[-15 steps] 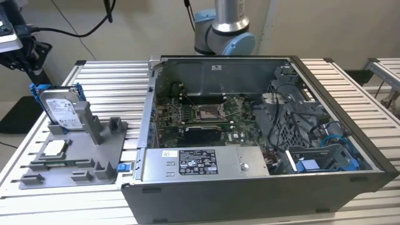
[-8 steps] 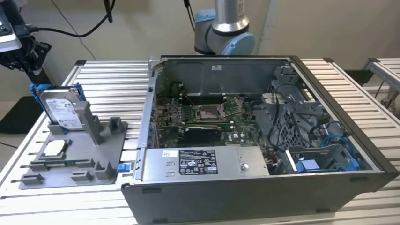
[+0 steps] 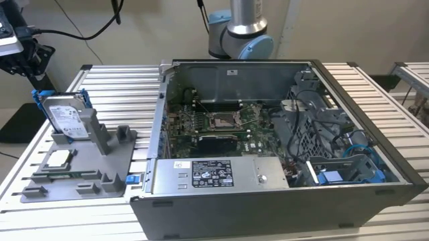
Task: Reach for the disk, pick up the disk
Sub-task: 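Pick up the disk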
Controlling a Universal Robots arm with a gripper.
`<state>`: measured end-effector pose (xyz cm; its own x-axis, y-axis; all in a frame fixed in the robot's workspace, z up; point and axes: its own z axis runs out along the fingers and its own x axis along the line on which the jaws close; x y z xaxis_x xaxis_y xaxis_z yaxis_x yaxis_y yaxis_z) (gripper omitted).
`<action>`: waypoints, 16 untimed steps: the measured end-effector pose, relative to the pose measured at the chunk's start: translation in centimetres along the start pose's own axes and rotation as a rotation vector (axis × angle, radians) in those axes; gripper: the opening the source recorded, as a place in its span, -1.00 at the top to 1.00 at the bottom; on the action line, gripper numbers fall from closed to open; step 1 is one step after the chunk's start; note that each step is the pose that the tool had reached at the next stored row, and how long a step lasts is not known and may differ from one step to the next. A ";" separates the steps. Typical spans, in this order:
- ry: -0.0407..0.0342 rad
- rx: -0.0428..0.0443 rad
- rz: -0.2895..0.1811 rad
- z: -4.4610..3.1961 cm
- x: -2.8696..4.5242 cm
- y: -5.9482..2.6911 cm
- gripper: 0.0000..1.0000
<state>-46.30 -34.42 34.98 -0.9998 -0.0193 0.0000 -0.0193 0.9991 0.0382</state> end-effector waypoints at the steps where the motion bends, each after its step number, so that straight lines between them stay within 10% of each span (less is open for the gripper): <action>1: 0.0000 0.0000 -0.001 0.00 0.00 0.00 1.00; 16: 0.0064 0.0000 -0.168 0.00 0.00 0.00 1.00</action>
<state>-46.31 -34.41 34.98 -0.9824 -0.1865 0.0000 -0.1864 0.9817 0.0382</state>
